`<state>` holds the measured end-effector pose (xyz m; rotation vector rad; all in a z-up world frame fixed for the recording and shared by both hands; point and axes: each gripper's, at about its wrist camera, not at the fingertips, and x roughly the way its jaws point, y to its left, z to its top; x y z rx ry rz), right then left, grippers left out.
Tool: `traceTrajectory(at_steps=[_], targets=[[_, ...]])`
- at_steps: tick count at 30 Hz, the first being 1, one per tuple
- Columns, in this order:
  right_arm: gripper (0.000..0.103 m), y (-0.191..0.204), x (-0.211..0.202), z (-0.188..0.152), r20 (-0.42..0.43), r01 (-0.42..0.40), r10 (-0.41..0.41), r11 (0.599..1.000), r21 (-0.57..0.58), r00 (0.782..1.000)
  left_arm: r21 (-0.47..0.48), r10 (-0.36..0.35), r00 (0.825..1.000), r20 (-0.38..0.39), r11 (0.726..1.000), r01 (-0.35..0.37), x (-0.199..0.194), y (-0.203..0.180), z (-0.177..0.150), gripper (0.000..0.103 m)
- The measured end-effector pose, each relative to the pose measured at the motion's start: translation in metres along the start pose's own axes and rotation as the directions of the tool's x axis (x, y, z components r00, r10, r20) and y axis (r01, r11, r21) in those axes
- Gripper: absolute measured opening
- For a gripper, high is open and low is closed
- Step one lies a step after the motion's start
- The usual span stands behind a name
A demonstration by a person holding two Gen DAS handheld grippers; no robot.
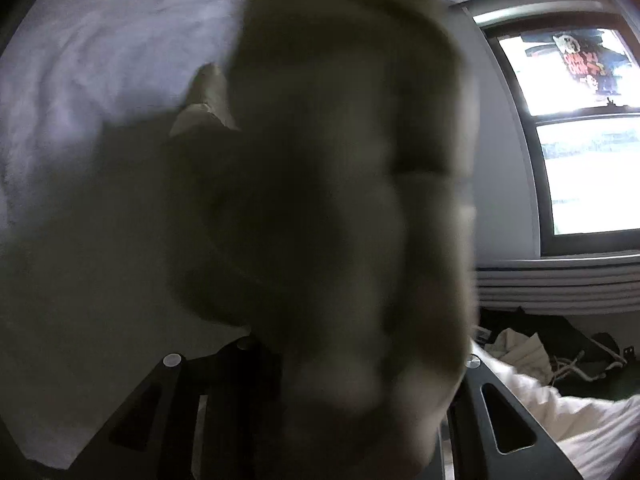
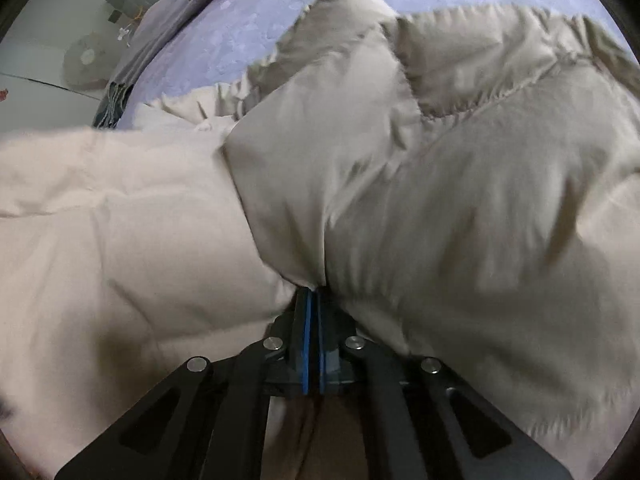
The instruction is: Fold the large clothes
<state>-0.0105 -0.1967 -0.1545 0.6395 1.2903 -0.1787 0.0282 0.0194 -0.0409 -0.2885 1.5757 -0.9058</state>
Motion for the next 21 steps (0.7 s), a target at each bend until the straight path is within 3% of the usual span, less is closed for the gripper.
traceTrajectory(at_steps=[5, 7, 10, 11, 14, 16, 19, 21], targets=[[0.0, -0.021, 0.01, 0.007, -0.028, -0.093, 0.094, 0.995, 0.047, 0.995, 0.023, 0.063, 0.997, -0.045, 0.998, -0.062, 0.041, -0.061, 0.017, 0.029], [0.0, -0.031, 0.001, 0.006, -0.038, -0.14, 0.143, 0.987, 0.081, 0.989, 0.033, 0.06, 0.996, -0.061, 0.998, -0.058, 0.057, -0.081, 0.026, 0.035], [0.0, -0.056, -0.031, -0.002, 0.004, -0.205, 0.206, 0.971, 0.12, 0.979, 0.047, 0.023, 0.997, -0.072, 0.999, -0.02, 0.076, -0.105, 0.034, 0.051], [0.0, -0.066, -0.045, -0.006, 0.025, -0.218, 0.217, 0.968, 0.126, 0.976, 0.055, 0.009, 0.997, -0.083, 0.998, -0.004, 0.083, -0.112, 0.037, 0.061], [0.001, -0.099, -0.079, -0.025, 0.086, -0.235, 0.223, 0.958, 0.165, 0.971, 0.076, -0.06, 0.99, -0.125, 0.995, 0.07, 0.11, -0.13, 0.04, 0.079], [0.001, -0.122, -0.098, -0.041, 0.126, -0.261, 0.239, 0.942, 0.212, 0.963, 0.09, -0.139, 0.977, -0.164, 0.984, 0.155, 0.134, -0.14, 0.047, 0.079], [0.002, -0.152, -0.116, -0.066, 0.175, -0.282, 0.239, 0.914, 0.292, 0.955, 0.122, -0.26, 0.938, -0.229, 0.948, 0.293, 0.169, -0.146, 0.05, 0.079], [0.003, -0.163, -0.125, -0.081, 0.197, -0.282, 0.226, 0.899, 0.336, 0.954, 0.19, -0.174, 0.957, -0.232, 0.957, 0.22, 0.197, -0.15, 0.049, 0.079]])
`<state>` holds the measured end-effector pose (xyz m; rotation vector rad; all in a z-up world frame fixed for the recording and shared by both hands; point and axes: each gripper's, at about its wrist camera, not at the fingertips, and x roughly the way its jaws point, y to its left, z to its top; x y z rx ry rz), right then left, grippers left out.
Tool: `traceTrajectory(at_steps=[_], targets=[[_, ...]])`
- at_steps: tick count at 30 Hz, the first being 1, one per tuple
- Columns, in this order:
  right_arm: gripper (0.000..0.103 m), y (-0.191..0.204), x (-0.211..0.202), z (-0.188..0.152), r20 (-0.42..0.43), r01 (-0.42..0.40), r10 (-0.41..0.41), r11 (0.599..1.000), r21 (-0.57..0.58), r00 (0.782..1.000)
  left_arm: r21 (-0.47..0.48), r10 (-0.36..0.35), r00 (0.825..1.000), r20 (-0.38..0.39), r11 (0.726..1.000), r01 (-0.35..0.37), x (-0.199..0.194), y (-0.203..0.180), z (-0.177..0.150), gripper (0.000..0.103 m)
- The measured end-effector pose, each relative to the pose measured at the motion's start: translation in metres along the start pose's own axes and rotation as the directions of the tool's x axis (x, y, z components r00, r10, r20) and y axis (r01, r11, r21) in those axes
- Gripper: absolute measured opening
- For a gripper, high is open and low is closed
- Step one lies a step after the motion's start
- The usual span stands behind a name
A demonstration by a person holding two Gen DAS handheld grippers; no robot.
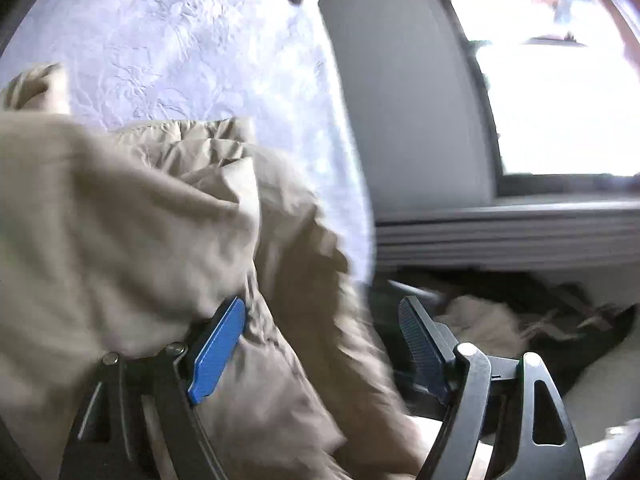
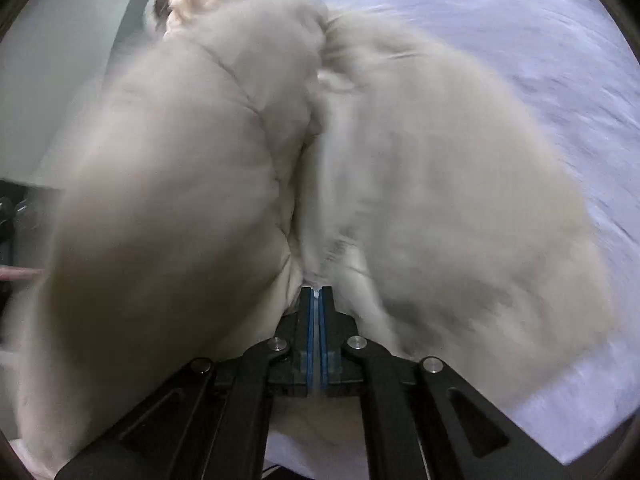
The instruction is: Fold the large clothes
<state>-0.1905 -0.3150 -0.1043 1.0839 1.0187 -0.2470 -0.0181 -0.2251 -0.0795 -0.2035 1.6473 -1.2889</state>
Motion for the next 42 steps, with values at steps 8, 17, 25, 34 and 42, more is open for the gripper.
traceTrajectory(at_steps=[8, 17, 25, 34, 42], targets=[[0.072, -0.01, -0.101, -0.047, 0.166, 0.037, -0.033, 0.999, -0.021, 0.986, 0.12, 0.207, 0.978, 0.021, 0.971, -0.208, 0.043, -0.015, 0.008, 0.079], [0.078, 0.047, -0.085, -0.069, 0.074, -0.126, 0.14, 0.978, -0.169, 0.987, 0.163, 0.25, 0.964, 0.089, 0.951, -0.261, 0.048, 0.003, 0.037, 0.079], [0.014, 0.053, -0.063, -0.055, 0.168, 0.225, -0.194, 0.956, -0.187, 0.966, 0.127, 0.454, 0.758, 0.467, 0.815, -0.566, -0.068, 0.02, 0.011, 0.08], [0.014, 0.062, -0.075, -0.05, 0.274, 0.398, -0.329, 0.88, -0.26, 0.904, -0.069, 0.552, 0.713, 0.433, 0.809, -0.584, -0.044, 0.091, 0.025, 0.08], [0.017, -0.014, -0.076, -0.025, 0.215, 0.415, -0.387, 0.904, -0.1, 0.897, 0.06, 0.565, 0.704, 0.431, 0.76, -0.647, 0.035, 0.042, 0.062, 0.08]])
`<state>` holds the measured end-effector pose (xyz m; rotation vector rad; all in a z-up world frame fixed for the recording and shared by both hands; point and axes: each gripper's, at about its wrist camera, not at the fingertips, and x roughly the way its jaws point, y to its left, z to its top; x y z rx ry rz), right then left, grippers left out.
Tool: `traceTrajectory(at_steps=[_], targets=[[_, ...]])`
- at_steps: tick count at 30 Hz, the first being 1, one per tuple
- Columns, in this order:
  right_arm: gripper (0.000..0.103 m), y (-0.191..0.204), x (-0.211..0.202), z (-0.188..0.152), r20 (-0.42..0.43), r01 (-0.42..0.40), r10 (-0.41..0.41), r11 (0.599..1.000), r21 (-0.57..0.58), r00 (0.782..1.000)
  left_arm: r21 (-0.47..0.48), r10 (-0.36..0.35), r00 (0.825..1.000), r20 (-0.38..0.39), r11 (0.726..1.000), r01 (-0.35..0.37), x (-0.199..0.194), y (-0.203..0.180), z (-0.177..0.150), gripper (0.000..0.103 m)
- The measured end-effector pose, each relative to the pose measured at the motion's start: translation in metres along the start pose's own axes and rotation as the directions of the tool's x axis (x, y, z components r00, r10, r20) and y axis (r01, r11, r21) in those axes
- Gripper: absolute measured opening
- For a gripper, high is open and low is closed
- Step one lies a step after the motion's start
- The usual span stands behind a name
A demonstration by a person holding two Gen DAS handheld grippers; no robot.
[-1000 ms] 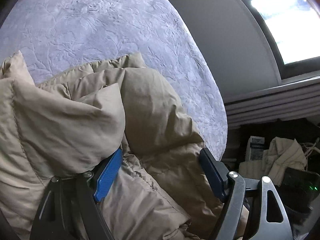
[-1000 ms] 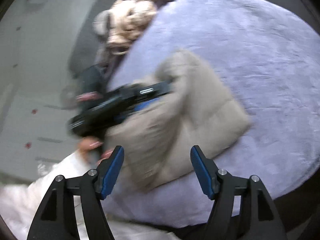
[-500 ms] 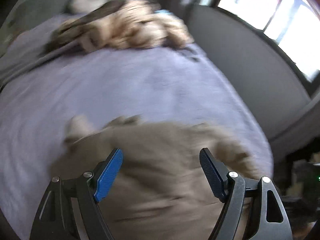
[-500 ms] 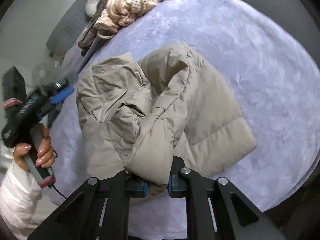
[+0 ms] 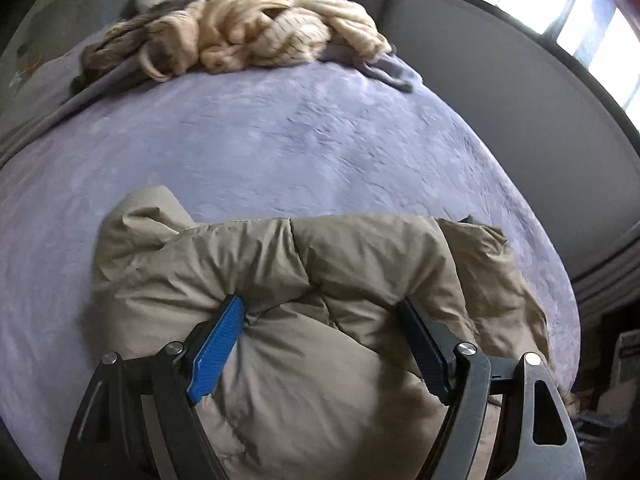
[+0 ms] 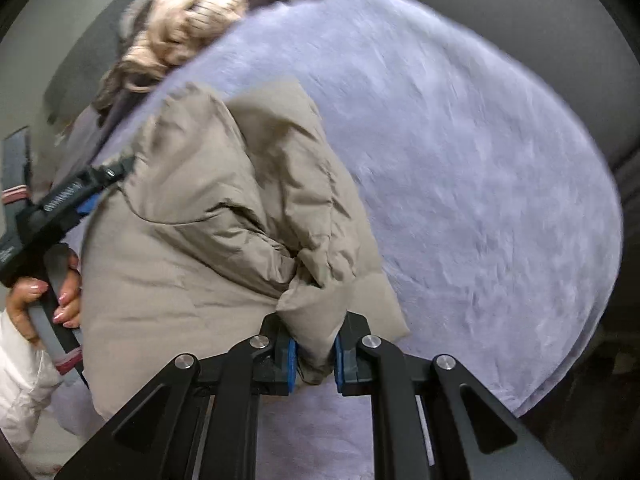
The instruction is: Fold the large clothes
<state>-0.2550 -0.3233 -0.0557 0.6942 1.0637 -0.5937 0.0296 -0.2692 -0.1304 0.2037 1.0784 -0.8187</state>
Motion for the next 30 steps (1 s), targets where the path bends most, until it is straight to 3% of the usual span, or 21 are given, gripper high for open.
traceTrajectory(at_steps=[2, 4, 5, 8, 10, 12, 14, 15, 16, 18, 25, 30], targets=[[0.022, -0.021, 0.007, 0.0, -0.05, -0.057, 0.062, 0.995, 0.082, 0.997, 0.03, 0.028, 1.0, -0.008, 0.999, -0.028, 0.006, -0.01, 0.0, 0.08], [0.045, -0.037, -0.01, 0.003, -0.026, -0.087, 0.091, 0.988, 0.126, 0.995, 0.04, 0.039, 0.999, -0.009, 0.998, -0.039, 0.008, -0.01, -0.002, 0.08], [0.049, -0.043, -0.024, 0.004, 0.009, -0.09, 0.089, 0.988, 0.127, 0.996, 0.035, 0.036, 0.999, -0.01, 0.999, -0.036, 0.008, -0.008, -0.002, 0.08], [0.05, -0.046, -0.059, 0.019, 0.111, -0.171, 0.16, 0.981, 0.091, 0.981, 0.016, 0.027, 1.0, -0.015, 1.0, -0.027, 0.009, -0.002, -0.004, 0.082], [0.056, -0.038, -0.063, 0.036, 0.114, -0.234, 0.228, 0.971, 0.049, 0.967, 0.019, 0.033, 0.999, -0.016, 0.999, -0.033, 0.01, -0.003, -0.004, 0.082], [0.063, -0.017, -0.047, 0.06, 0.063, -0.28, 0.281, 0.96, -0.02, 0.958, 0.021, 0.039, 0.999, -0.015, 0.999, -0.039, 0.01, -0.005, -0.004, 0.082], [0.063, -0.005, -0.025, 0.074, 0.019, -0.311, 0.312, 0.949, -0.05, 0.95, 0.021, 0.036, 0.999, -0.016, 0.999, -0.035, 0.009, -0.003, -0.004, 0.082], [0.052, 0.0, -0.003, 0.083, -0.031, -0.313, 0.312, 0.949, -0.04, 0.95, 0.021, 0.036, 0.999, -0.015, 0.999, -0.035, 0.009, -0.004, -0.004, 0.082], [0.027, 0.003, 0.013, 0.082, -0.08, -0.295, 0.293, 0.955, -0.023, 0.953, 0.022, 0.036, 0.999, -0.015, 0.999, -0.036, 0.009, -0.005, -0.004, 0.082], [0.026, 0.003, 0.035, 0.077, -0.137, -0.272, 0.268, 0.962, -0.006, 0.954, 0.031, 0.038, 0.999, -0.01, 0.999, -0.037, 0.009, -0.008, -0.005, 0.082], [0.024, -0.025, 0.052, 0.044, -0.104, -0.306, 0.318, 0.945, 0.118, 0.942, 0.13, 0.079, 0.997, -0.014, 0.989, -0.076, 0.012, -0.027, -0.017, 0.084], [0.024, -0.015, 0.051, 0.046, -0.139, -0.266, 0.272, 0.962, 0.06, 0.952, 0.051, 0.074, 0.996, -0.048, 0.996, -0.072, -0.028, -0.015, -0.018, 0.084]])
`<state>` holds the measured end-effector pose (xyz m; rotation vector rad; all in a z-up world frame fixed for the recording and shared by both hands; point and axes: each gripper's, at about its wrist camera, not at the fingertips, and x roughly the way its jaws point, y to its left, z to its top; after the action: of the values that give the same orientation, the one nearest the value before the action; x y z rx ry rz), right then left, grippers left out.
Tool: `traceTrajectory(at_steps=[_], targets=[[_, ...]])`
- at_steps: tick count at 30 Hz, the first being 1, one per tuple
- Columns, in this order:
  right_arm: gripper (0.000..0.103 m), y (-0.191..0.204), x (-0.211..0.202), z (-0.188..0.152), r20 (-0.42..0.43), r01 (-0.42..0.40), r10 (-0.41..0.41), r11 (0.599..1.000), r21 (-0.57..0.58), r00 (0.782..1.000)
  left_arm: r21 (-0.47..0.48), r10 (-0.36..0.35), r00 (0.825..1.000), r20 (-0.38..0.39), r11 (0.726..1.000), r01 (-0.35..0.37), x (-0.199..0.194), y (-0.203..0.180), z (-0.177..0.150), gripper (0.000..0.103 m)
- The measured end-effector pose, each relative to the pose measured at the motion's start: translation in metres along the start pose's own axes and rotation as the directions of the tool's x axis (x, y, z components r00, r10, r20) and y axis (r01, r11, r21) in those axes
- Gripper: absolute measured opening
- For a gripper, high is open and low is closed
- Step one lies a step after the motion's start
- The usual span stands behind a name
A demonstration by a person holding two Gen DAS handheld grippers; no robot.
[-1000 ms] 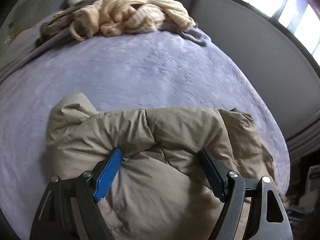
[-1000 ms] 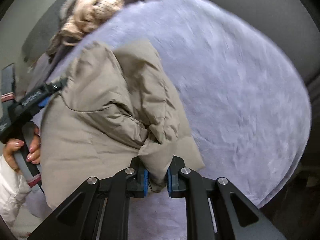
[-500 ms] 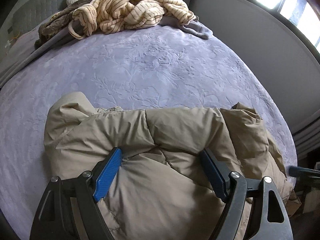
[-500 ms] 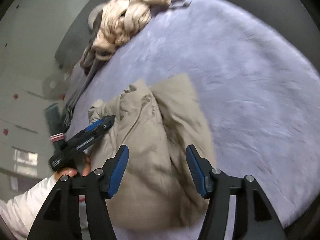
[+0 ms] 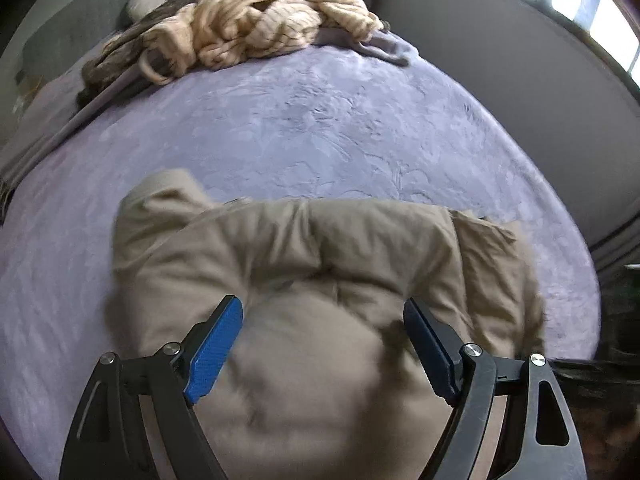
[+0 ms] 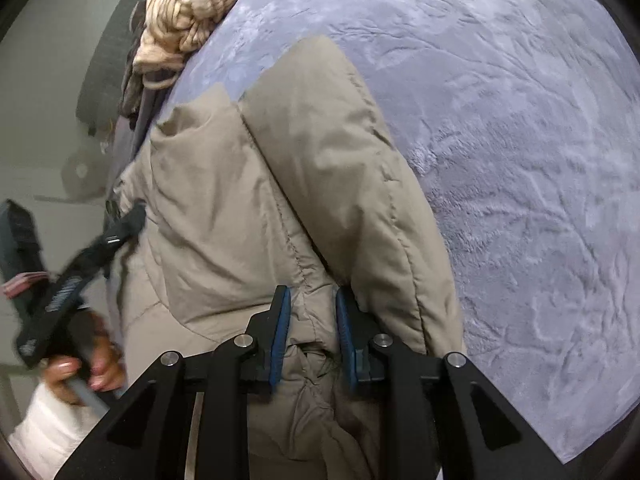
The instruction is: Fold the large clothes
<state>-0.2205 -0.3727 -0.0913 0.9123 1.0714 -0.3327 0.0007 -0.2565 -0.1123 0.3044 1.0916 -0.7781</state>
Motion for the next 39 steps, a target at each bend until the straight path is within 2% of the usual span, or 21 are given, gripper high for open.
traceTrajectory(at_steps=[5, 6, 8, 9, 11, 14, 18, 23, 25, 26, 27, 28, 35, 37, 39], targets=[[0.026, 0.003, 0.004, 0.007, -0.02, 0.006, -0.006, 1.0, 0.007, 1.0, -0.121, -0.092, 0.994, -0.062, 0.989, 0.084, -0.037, 0.021, -0.042, 0.084], [0.027, 0.004, 0.003, 0.007, -0.021, 0.01, -0.01, 1.0, 0.004, 1.0, -0.132, -0.095, 0.992, -0.081, 0.988, 0.083, -0.04, 0.021, -0.055, 0.084], [0.027, 0.006, 0.001, 0.004, -0.02, 0.022, -0.022, 1.0, -0.009, 1.0, -0.121, -0.046, 0.991, -0.129, 0.992, 0.03, -0.038, 0.018, -0.084, 0.084], [0.027, 0.007, 0.0, 0.002, -0.02, 0.027, -0.028, 0.999, -0.017, 0.999, -0.129, -0.035, 0.99, -0.137, 0.991, 0.017, -0.036, 0.017, -0.094, 0.093], [0.027, 0.01, 0.005, 0.003, -0.024, 0.042, -0.043, 0.998, -0.04, 0.999, -0.197, -0.055, 0.986, -0.16, 0.98, 0.023, -0.031, 0.021, -0.109, 0.096], [0.028, 0.016, 0.005, 0.006, -0.047, 0.065, -0.068, 0.996, -0.065, 0.997, -0.319, -0.082, 0.981, -0.176, 0.948, 0.022, -0.032, 0.029, -0.116, 0.096], [0.041, 0.029, -0.009, 0.011, -0.056, 0.091, -0.097, 0.99, -0.108, 0.994, -0.305, -0.018, 0.985, -0.174, 0.952, -0.036, -0.048, 0.024, -0.118, 0.096], [0.052, 0.038, -0.034, 0.003, -0.028, 0.109, -0.113, 0.986, -0.127, 0.993, -0.3, 0.015, 0.984, -0.178, 0.951, -0.069, -0.066, 0.025, -0.124, 0.096], [0.06, 0.039, -0.041, -0.003, -0.018, 0.126, -0.129, 0.984, -0.125, 0.991, -0.304, 0.019, 0.984, -0.176, 0.95, -0.073, -0.072, 0.029, -0.128, 0.096], [0.06, 0.039, -0.042, -0.004, -0.017, 0.13, -0.133, 0.984, -0.121, 0.991, -0.305, 0.027, 0.985, -0.173, 0.949, -0.079, -0.075, 0.031, -0.13, 0.096], [0.06, 0.039, -0.043, -0.007, -0.013, 0.137, -0.14, 0.984, -0.115, 0.99, -0.304, 0.031, 0.985, -0.17, 0.949, -0.083, -0.076, 0.032, -0.13, 0.102], [0.06, 0.038, -0.044, -0.01, -0.011, 0.143, -0.145, 0.984, -0.11, 0.989, -0.304, 0.039, 0.984, -0.171, 0.948, -0.09, -0.078, 0.034, -0.132, 0.103], [0.065, 0.041, -0.054, -0.031, 0.026, 0.184, -0.182, 0.976, -0.115, 0.983, -0.308, 0.03, 0.984, -0.174, 0.948, -0.083, -0.082, 0.043, -0.144, 0.103], [0.077, 0.042, -0.058, -0.036, 0.042, 0.182, -0.178, 0.978, -0.105, 0.983, -0.298, 0.032, 0.984, -0.175, 0.951, -0.084, -0.084, 0.044, -0.149, 0.103], [0.078, 0.043, -0.062, -0.041, 0.056, 0.164, -0.16, 0.982, -0.089, 0.986, -0.29, 0.033, 0.985, -0.167, 0.954, -0.081, -0.088, 0.047, -0.153, 0.103]])
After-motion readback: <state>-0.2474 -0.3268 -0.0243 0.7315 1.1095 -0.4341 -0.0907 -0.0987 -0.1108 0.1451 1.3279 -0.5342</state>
